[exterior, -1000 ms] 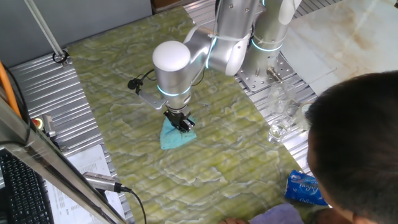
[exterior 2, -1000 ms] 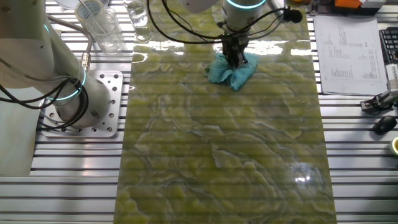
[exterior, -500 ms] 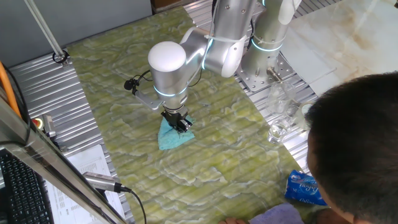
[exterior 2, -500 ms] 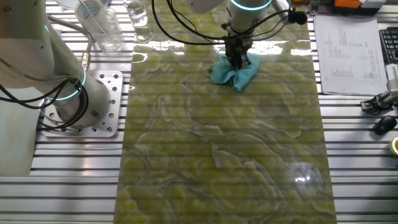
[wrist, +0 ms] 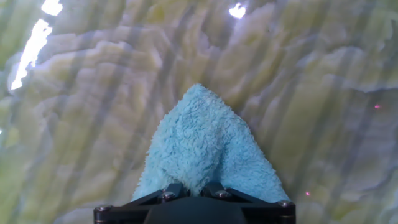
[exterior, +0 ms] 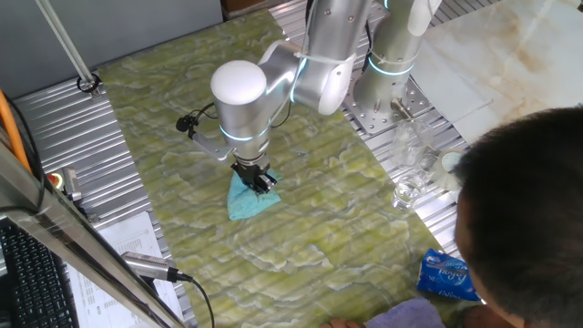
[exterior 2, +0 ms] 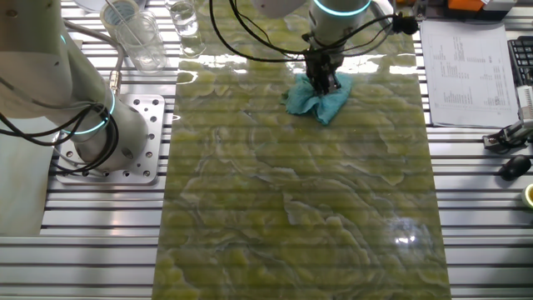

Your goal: Clean the table with a cloth

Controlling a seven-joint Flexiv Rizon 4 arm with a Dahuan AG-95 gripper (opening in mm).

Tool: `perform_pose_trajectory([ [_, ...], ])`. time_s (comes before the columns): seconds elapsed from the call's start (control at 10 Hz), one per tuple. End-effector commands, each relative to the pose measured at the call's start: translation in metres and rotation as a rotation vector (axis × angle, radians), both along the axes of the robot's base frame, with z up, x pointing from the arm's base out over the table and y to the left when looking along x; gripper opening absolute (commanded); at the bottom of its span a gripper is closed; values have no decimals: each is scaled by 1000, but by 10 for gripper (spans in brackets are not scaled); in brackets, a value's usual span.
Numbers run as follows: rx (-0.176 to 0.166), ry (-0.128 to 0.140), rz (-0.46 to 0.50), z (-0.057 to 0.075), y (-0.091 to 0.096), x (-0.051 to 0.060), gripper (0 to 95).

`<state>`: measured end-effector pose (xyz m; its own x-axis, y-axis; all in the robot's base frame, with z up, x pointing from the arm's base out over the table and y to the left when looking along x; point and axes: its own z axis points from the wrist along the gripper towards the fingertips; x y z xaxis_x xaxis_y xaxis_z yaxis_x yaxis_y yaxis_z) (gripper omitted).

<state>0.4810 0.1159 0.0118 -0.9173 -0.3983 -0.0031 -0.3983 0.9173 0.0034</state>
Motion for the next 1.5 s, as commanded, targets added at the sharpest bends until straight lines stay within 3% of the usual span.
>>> perform_pose_trajectory([
  [0.1,13,6,9,-5,-8,4,0],
  [0.4,66,13,20,-7,-20,7,0],
  [0.5,64,13,19,-6,-21,8,0],
  [0.6,-57,21,10,2,-18,7,0],
  [0.7,-122,21,29,12,-15,7,0],
  [0.8,-149,22,50,17,-14,7,0],
  [1.5,-140,14,60,10,-21,8,0],
])
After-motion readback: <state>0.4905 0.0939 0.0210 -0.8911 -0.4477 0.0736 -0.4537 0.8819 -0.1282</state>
